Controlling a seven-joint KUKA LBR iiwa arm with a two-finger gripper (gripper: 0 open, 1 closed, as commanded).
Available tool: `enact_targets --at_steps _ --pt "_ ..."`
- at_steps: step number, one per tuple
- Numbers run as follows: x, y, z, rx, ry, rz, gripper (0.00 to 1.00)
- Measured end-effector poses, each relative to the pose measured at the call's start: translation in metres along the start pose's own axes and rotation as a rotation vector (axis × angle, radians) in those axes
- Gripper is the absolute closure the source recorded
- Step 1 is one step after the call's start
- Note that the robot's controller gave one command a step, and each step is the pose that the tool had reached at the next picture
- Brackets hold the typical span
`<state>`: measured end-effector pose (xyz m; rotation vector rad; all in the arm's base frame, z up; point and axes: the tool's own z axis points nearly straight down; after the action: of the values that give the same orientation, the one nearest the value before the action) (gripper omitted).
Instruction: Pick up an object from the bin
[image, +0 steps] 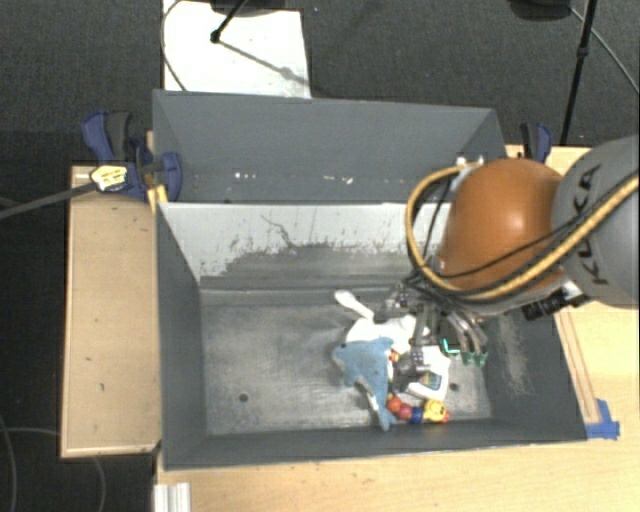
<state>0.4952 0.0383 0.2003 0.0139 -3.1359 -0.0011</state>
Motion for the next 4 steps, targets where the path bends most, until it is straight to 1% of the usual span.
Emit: enact_targets --at_steps 1,2,3,4 --pt "-0.002 0.0 -0.004 0.0 -0.008 0.001 0.0" --pt "-0.014 -0.017 0.038 -0.001 -0.013 0.1 0.0" --pt "-0.013 -0.052 0.107 -0.003 -0.025 0.02 0.0" --pt "-0.013 -0.06 0.13 -0.001 -0.028 0.226 0.0"
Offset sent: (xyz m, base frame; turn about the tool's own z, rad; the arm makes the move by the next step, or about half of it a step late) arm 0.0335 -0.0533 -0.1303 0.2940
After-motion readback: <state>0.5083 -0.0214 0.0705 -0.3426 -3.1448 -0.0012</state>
